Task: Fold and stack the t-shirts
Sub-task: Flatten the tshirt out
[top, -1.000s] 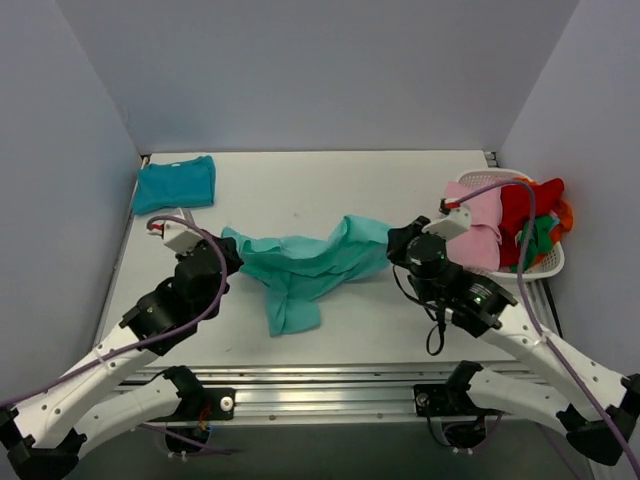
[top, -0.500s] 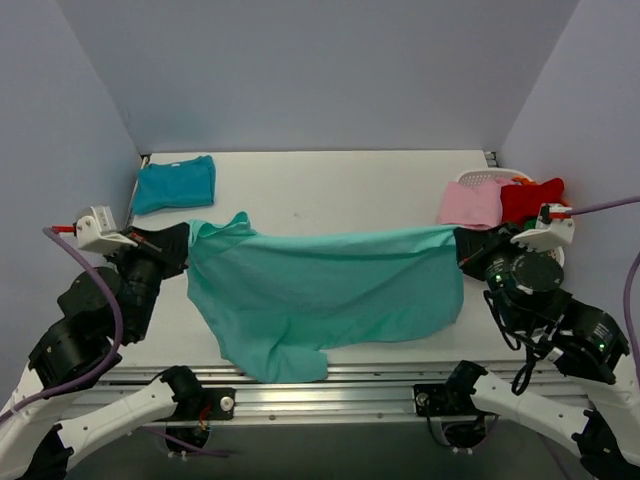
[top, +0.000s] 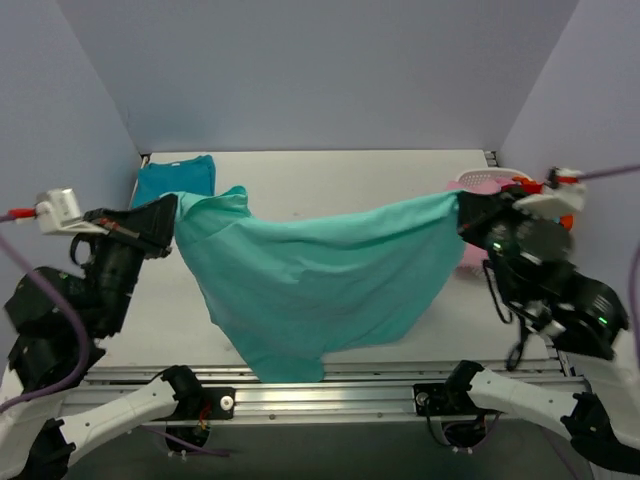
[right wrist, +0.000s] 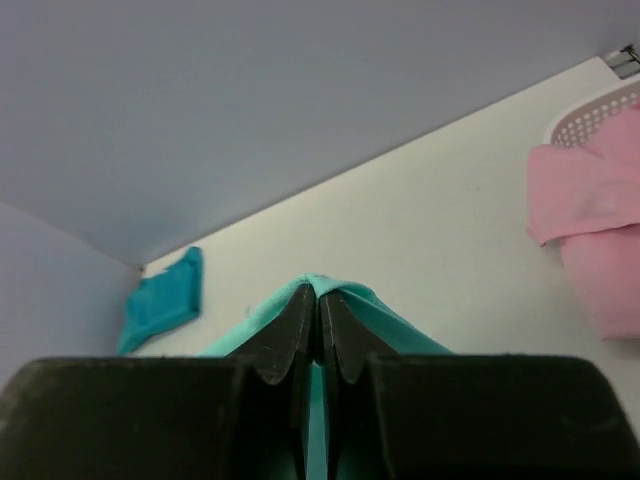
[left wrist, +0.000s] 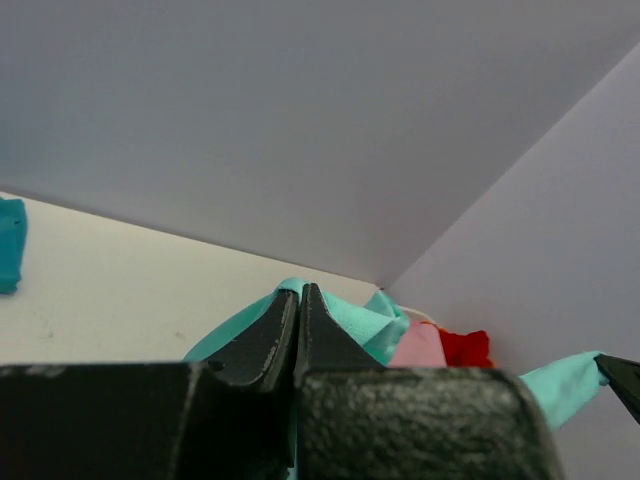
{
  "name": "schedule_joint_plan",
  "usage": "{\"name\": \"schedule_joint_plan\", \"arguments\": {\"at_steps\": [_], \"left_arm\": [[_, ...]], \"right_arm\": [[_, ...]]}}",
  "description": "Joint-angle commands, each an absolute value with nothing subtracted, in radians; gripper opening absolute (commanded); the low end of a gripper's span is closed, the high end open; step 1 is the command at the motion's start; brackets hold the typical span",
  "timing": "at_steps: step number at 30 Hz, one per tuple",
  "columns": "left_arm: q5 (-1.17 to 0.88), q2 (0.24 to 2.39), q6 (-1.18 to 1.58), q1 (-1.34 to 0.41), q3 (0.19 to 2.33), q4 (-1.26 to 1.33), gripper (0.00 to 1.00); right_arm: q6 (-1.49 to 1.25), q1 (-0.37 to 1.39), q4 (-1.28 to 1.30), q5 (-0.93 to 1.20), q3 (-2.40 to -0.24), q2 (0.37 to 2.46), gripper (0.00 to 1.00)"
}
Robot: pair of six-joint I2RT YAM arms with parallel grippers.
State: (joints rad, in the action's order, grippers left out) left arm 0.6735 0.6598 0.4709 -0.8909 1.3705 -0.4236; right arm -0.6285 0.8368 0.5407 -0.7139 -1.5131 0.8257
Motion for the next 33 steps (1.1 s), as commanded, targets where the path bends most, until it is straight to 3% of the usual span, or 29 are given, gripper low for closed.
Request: {"name": "schedule_joint_plan", "arguments": {"at_steps": [1,3,4,6,10,16,17,18,19,20,21,22,28,33], "left_arm": [[0.758,0.862,0.361,-0.871,1.335,-0.264,0.02],[0.668,1.007,0.38,-0.716,1.357,-0.255,0.02],[0.449,1.055,0.423,-0.621,1.371,-0.255,0.02],[0.234,1.218,0.521,-0.386,1.353,-0.162,0.02],[0.108,1.598,0.48,-0.264,1.452,-0.08,0.02],[0.01,2.213,0.426,-0.195,1.88,-0.051,0.02],[-0.027,2.273,0.443,-0.177,1.947,-0.084,0.02],[-0.047,2.366,0.448,-0.17,2.079,-0.101,0.02],[-0.067,2.399,0.449,-0.164,2.135,-0.112,0.08],[-0.077,2.426,0.449,-0.155,2.187,-0.135,0.51],[-0.068,2.459,0.451,-0.152,2.266,-0.15,0.73],[-0.066,2.464,0.454,-0.146,2.292,-0.161,0.97],[-0.094,2.358,0.509,-0.095,2.29,-0.106,0.94],[-0.066,2.188,0.488,-0.101,2.272,-0.163,0.94]], "right_arm": [[-0.627,0.774,0.433,-0.815,-1.418,1.104,0.0],[-0.635,0.596,0.335,-0.693,-1.369,1.237,0.0],[-0.637,0.547,0.243,-0.59,-1.344,1.317,0.0],[-0.653,0.452,0.178,-0.565,-1.301,1.409,0.0],[-0.661,0.362,0.089,-0.539,-1.405,1.781,0.0],[-0.635,0.322,0.068,-0.506,-1.784,2.256,0.01],[-0.614,0.315,0.051,-0.491,-1.823,2.296,0.05],[-0.597,0.313,0.038,-0.471,-1.865,2.328,0.39],[-0.586,0.313,0.049,-0.486,-1.938,2.371,0.61],[-0.58,0.316,0.055,-0.498,-1.969,2.381,0.77],[-0.575,0.316,0.057,-0.518,-1.989,2.384,0.97],[-0.569,0.318,0.057,-0.532,-2.003,2.366,1.0],[-0.548,0.354,0.063,-0.658,-1.971,2.144,1.0],[-0.502,0.44,0.058,-0.758,-1.806,1.938,1.0]]}}
